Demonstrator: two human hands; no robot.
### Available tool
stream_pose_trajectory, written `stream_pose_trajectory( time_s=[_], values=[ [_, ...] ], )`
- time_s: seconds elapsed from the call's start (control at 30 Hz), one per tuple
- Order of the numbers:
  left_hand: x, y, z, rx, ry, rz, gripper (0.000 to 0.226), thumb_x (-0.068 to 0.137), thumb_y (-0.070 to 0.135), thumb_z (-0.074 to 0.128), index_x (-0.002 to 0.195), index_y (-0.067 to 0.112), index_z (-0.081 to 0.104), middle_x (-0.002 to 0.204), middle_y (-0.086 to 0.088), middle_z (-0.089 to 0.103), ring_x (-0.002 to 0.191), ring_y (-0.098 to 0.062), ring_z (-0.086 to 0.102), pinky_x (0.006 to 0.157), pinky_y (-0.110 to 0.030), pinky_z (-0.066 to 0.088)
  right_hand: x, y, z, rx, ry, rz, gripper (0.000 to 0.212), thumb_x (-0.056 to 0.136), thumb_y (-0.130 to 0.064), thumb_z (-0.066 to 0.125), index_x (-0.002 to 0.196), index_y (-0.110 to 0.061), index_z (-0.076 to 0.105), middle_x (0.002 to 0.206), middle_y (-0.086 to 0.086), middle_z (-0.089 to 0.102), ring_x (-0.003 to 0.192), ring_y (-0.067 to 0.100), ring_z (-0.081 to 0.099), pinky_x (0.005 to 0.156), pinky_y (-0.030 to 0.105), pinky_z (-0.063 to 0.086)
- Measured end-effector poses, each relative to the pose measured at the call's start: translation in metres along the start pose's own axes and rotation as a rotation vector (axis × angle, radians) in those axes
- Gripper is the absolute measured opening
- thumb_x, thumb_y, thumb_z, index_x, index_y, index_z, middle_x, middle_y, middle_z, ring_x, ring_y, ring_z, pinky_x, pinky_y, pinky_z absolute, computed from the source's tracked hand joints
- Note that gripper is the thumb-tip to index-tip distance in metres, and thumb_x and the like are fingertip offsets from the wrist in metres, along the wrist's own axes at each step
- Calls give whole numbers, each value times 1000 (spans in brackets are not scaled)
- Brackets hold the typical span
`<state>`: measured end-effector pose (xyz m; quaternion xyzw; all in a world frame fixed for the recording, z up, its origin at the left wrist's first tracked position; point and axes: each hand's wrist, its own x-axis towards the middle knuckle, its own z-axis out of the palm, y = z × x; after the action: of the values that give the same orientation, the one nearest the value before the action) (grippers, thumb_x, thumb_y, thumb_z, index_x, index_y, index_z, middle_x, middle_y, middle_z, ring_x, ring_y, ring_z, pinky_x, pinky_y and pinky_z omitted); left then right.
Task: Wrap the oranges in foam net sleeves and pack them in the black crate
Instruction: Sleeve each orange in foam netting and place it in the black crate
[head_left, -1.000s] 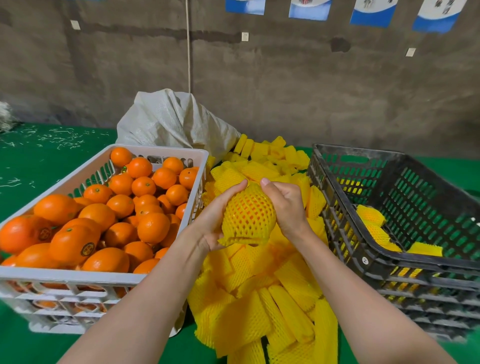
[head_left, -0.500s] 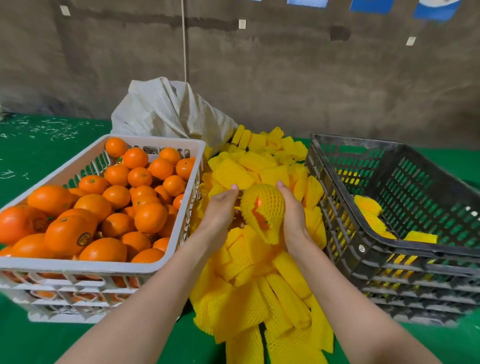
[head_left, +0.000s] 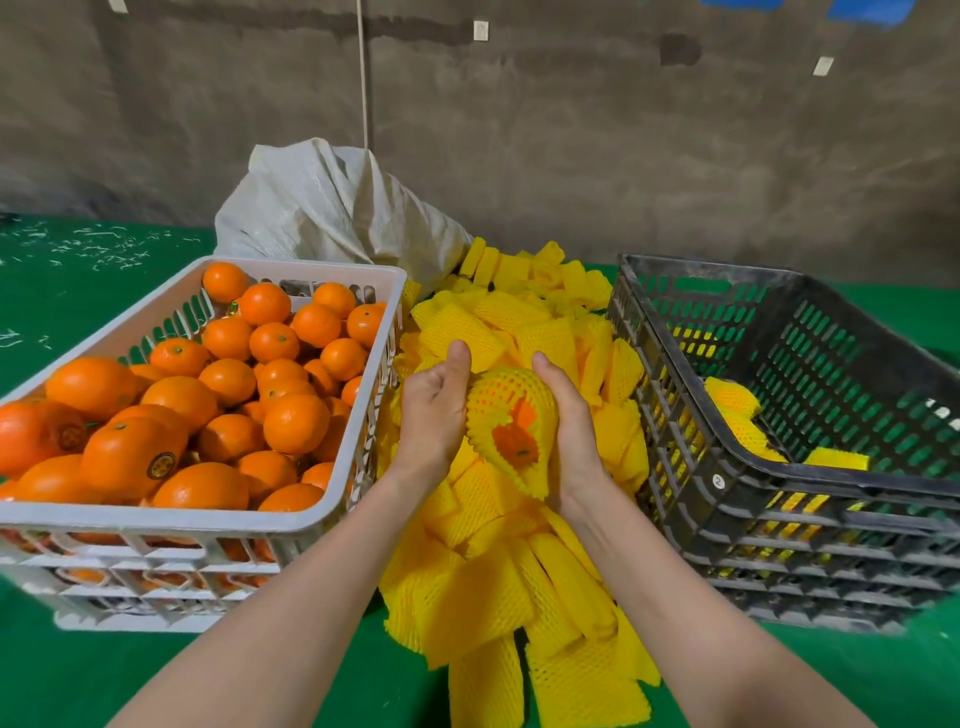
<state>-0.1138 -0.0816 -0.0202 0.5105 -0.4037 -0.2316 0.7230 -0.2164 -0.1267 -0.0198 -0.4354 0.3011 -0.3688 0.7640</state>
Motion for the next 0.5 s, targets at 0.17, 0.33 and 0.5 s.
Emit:
stream_pose_trajectory(
  time_s=[0.17, 0.33, 0.5],
  values=[
    [5, -2, -3, 56, 9, -180, 37, 85, 50, 48, 74, 16, 54, 71, 2, 56, 66, -9, 57, 56, -17, 44, -2, 2, 1, 62, 14, -159, 43, 66, -46, 71, 91, -11, 72, 94, 13, 70, 88, 25, 65, 81, 39, 51],
    [5, 2, -6, -262, -326, -854, 63, 73, 73, 46, 112, 26, 63, 111, -8, 70, 104, -30, 66, 85, -48, 53, -4, -5, -2, -222, 29, -562, 30, 73, -45, 56, 79, -16, 49, 76, 7, 46, 76, 21, 44, 68, 34, 37],
    [6, 5, -5, -332, -347, -824, 53, 88, 59, 46, 122, 21, 60, 111, -10, 71, 100, -27, 68, 80, -42, 56, -3, -4, -10, -480, 34, -654, 8, 83, -27, 44, 79, -22, 40, 55, -14, 39, 53, 0, 32, 50, 20, 26]
  ],
)
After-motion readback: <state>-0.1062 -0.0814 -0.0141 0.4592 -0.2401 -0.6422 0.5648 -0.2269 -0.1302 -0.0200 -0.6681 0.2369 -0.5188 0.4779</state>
